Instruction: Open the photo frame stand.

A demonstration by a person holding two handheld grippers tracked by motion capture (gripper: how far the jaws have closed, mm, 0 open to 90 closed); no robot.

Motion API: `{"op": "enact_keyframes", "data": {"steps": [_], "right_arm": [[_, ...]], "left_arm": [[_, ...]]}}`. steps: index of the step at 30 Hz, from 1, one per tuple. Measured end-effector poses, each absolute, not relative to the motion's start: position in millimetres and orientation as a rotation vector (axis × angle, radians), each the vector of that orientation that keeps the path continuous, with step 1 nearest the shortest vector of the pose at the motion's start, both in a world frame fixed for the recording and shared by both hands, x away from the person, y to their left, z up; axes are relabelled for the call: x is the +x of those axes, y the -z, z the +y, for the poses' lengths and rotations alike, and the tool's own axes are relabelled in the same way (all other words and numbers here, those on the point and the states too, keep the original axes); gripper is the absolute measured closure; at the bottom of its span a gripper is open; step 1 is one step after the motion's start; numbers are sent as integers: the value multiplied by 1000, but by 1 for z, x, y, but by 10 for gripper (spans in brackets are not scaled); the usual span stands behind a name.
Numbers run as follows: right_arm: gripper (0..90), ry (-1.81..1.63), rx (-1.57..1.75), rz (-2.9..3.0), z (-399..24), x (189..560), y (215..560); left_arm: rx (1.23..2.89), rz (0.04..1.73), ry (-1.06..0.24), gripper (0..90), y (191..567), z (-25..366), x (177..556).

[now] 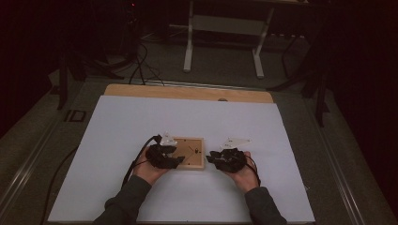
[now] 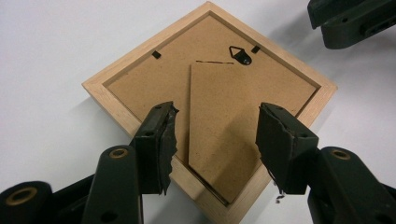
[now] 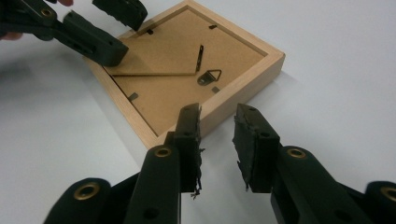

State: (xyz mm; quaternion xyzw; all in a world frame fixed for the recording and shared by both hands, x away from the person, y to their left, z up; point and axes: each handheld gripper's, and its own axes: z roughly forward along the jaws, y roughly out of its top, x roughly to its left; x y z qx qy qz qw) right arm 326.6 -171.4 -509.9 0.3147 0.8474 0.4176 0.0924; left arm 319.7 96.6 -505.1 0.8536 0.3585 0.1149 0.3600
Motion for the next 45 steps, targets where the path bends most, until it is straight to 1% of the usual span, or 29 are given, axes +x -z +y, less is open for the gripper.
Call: {"op": "enact_keyframes", "data": {"steps": [2, 6, 7, 16, 24, 32, 45], "right_arm": [[749, -1244, 930, 2514, -171, 326, 510], [885, -1244, 904, 2507, -168, 324, 510], [894, -1246, 896, 2505, -168, 323, 509], [897, -1268, 870, 2500, -160, 321, 510], [897, -1276, 838, 2526, -151, 318, 513], [897, -1274, 819, 2546, -147, 316, 517], [898, -1267, 798, 2570, -145, 314, 520]], "left_arm": [[2203, 920, -296, 473, 506, 96, 320], [2204, 910, -295, 468, 506, 94, 318], [2210, 907, -297, 468, 507, 93, 318], [2223, 909, -299, 468, 512, 91, 318], [2220, 897, -326, 465, 513, 90, 315], [2225, 881, -353, 499, 514, 88, 314], [2219, 885, -349, 511, 515, 87, 316]]}}
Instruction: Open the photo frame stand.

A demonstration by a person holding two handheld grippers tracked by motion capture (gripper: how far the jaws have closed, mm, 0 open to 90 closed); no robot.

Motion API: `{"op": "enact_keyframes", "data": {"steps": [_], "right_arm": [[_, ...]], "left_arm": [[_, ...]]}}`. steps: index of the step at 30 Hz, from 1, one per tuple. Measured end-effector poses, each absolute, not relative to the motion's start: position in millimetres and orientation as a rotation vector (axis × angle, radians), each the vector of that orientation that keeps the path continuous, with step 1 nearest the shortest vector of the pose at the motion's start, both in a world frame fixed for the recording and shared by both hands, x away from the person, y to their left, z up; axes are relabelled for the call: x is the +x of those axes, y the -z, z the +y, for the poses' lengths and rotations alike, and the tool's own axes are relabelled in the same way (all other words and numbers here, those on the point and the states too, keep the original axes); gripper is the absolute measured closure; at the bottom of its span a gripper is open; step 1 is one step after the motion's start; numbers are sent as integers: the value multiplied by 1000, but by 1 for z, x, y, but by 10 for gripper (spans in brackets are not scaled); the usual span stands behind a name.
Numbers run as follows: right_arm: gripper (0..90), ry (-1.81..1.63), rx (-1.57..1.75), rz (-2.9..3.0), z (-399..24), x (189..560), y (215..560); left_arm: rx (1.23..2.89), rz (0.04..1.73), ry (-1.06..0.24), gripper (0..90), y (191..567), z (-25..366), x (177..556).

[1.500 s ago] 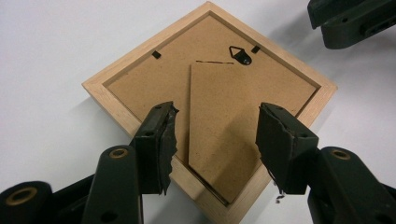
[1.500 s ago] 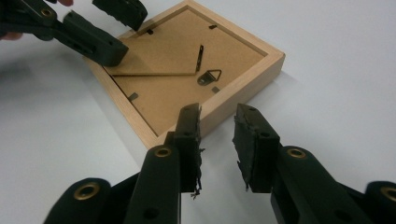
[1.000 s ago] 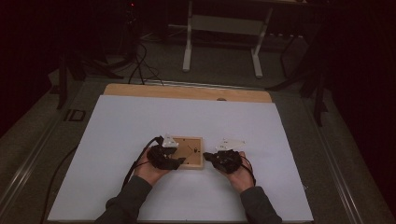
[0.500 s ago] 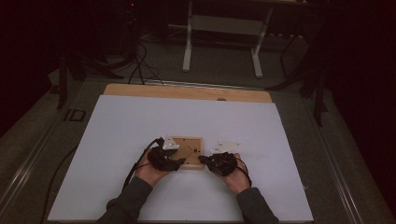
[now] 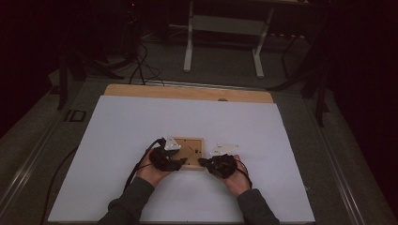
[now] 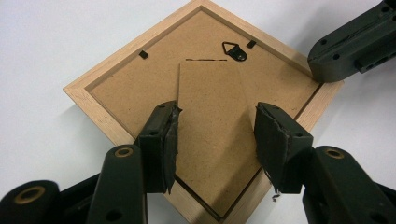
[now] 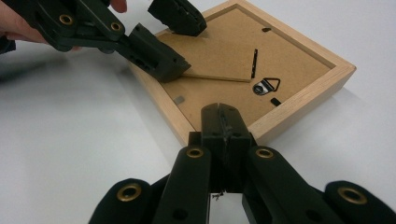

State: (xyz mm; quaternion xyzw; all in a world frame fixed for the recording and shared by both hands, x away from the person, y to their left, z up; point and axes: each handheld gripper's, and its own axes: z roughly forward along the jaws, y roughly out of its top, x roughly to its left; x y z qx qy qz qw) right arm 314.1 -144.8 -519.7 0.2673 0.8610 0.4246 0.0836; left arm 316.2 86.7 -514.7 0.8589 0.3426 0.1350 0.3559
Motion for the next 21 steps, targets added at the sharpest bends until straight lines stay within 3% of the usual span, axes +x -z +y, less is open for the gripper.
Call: {"op": "enact_keyframes", "data": {"steps": [21], "right_arm": [[899, -1270, 785, 2587, -143, 316, 520]], "left_arm": [[2218, 897, -363, 520, 502, 84, 318]]}}
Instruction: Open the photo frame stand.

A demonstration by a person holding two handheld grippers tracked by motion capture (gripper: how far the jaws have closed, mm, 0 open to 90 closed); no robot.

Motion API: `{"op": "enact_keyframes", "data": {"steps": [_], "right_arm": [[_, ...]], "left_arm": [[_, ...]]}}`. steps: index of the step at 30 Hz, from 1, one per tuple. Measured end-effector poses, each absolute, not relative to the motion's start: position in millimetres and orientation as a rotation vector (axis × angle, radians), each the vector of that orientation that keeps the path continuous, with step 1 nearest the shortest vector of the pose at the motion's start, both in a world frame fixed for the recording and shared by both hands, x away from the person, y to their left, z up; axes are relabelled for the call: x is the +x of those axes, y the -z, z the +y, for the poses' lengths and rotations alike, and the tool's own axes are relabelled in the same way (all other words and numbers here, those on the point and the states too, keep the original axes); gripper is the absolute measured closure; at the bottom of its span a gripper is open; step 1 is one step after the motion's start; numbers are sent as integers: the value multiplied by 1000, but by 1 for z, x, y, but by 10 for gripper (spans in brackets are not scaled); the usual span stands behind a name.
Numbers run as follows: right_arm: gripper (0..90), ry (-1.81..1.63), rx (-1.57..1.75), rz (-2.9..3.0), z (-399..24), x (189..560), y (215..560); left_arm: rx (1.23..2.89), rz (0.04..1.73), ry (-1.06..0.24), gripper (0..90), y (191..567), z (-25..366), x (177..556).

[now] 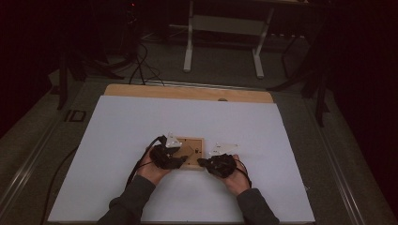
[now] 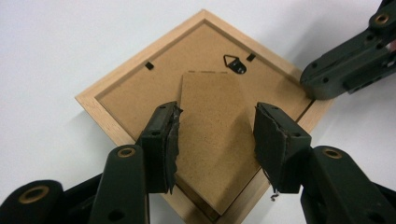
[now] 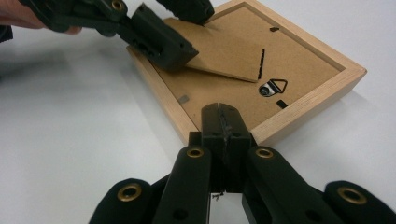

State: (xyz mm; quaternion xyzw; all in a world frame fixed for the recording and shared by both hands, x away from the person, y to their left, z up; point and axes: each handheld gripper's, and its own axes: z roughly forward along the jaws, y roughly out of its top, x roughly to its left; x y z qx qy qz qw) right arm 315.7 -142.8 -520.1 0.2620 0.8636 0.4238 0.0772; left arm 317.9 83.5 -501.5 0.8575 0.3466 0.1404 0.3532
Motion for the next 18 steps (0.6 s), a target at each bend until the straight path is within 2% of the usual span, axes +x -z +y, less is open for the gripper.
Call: {"op": "enact_keyframes", "data": {"steps": [16, 17, 18], "right_arm": [[899, -1265, 775, 2596, -143, 317, 520], [899, -1265, 776, 2597, -143, 317, 520], [899, -1262, 774, 2599, -143, 317, 520]], "left_arm": [[2196, 884, -384, 522, 483, 76, 324], [2198, 903, -431, 522, 482, 76, 324], [2191, 917, -456, 736, 481, 78, 324]]}}
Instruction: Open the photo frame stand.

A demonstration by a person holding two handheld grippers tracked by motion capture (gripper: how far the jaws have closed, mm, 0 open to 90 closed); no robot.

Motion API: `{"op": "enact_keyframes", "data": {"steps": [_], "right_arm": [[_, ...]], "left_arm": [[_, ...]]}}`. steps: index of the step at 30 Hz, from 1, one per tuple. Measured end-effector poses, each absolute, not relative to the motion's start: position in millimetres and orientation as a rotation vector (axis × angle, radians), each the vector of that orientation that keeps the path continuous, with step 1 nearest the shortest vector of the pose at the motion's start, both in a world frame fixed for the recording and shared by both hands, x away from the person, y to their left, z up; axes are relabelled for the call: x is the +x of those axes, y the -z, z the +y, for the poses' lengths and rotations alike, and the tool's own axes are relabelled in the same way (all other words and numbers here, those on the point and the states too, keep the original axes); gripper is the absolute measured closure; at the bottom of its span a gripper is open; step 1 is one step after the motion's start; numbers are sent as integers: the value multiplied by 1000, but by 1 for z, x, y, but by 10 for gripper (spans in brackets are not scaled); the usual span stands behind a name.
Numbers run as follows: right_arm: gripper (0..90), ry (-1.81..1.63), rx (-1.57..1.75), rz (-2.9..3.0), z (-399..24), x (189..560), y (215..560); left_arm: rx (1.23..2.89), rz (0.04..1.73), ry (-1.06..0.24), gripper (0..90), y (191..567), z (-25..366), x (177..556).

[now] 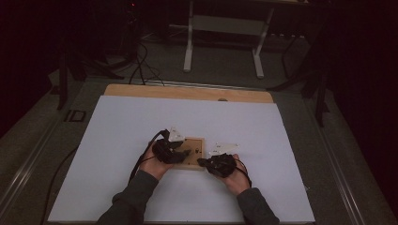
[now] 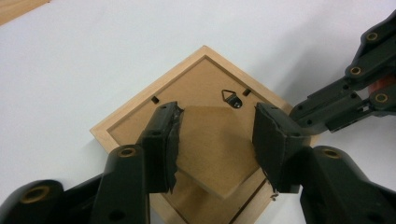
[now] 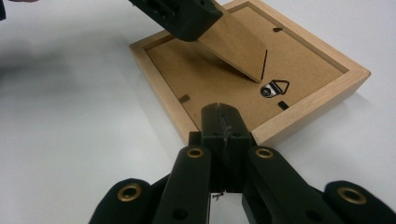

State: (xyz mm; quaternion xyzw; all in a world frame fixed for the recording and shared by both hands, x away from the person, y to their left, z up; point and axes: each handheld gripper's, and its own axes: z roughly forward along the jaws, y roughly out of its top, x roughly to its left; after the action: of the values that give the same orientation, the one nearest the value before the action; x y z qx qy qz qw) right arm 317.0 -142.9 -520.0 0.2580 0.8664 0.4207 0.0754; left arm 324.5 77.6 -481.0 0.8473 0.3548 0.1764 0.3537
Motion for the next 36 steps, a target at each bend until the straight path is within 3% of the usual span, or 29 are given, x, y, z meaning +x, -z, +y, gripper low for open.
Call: {"op": "enact_keyframes", "data": {"steps": [2, 4, 7, 16, 36], "right_arm": [[899, -1263, 772, 2597, -143, 317, 520], [899, -1260, 775, 2596, -143, 317, 520], [899, -1265, 773, 2599, -143, 317, 520], [899, -1269, 773, 2597, -143, 317, 520], [898, -1270, 774, 2597, -143, 317, 521]], "left_arm": [[2129, 936, -355, 742, 479, 84, 329], [2210, 876, -422, 700, 481, 79, 325], [2218, 859, -415, 628, 484, 77, 322], [2104, 941, -367, 438, 474, 92, 324], [2028, 993, -216, 383, 475, 107, 324]]}}
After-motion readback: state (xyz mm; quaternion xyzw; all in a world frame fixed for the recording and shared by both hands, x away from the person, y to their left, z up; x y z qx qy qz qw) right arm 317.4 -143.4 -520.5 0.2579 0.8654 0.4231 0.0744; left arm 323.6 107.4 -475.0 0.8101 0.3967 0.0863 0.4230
